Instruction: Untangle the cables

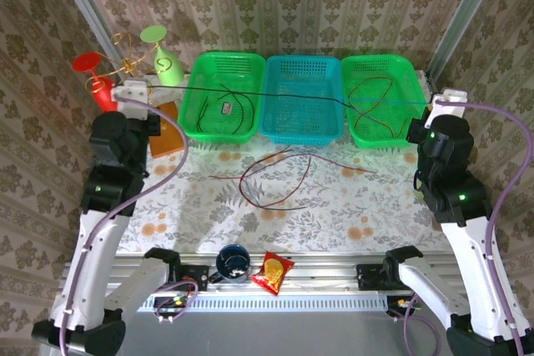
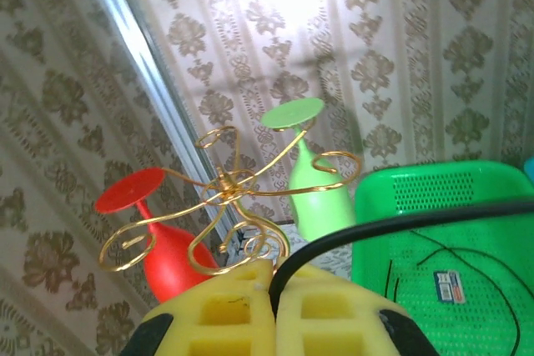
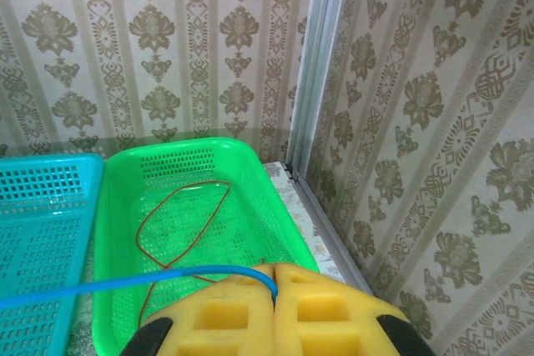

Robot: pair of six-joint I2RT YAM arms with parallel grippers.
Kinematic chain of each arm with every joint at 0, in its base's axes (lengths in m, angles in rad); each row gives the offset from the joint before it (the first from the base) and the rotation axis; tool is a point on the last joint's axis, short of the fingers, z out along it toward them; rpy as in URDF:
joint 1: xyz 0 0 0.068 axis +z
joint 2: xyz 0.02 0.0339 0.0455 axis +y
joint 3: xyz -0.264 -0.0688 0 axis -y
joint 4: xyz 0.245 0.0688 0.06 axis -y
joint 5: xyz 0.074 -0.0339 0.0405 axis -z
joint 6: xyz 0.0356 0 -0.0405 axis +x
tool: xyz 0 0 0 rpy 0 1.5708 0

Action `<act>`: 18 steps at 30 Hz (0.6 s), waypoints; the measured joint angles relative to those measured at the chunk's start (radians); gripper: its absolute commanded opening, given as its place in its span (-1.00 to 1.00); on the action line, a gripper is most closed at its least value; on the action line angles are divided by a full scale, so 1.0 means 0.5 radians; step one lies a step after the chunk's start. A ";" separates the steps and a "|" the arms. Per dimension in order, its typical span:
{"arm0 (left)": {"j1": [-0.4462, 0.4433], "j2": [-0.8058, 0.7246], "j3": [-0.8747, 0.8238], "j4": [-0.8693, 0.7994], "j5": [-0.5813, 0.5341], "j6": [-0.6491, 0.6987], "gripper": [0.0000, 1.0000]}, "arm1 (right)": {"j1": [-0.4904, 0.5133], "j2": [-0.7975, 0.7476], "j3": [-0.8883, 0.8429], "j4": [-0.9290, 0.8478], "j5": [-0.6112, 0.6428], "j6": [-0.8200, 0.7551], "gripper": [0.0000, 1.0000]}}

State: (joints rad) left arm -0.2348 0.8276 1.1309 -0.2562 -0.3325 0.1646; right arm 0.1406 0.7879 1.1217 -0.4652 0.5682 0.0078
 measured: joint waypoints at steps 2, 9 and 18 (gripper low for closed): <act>0.094 -0.031 -0.005 -0.001 0.055 -0.163 -1.00 | -0.013 -0.006 -0.003 -0.010 -0.001 0.001 -1.00; 0.403 -0.101 -0.033 -0.014 0.150 -0.742 -1.00 | -0.069 -0.031 -0.010 -0.021 0.000 0.008 -1.00; 0.484 -0.200 -0.079 0.040 0.314 -1.096 -1.00 | -0.104 -0.069 -0.043 -0.018 -0.156 0.024 -1.00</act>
State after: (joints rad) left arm 0.0074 0.7277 1.0916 -0.2363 -0.1757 -0.3832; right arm 0.0887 0.7536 1.1000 -0.4740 0.4904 0.0200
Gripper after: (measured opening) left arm 0.045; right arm 0.069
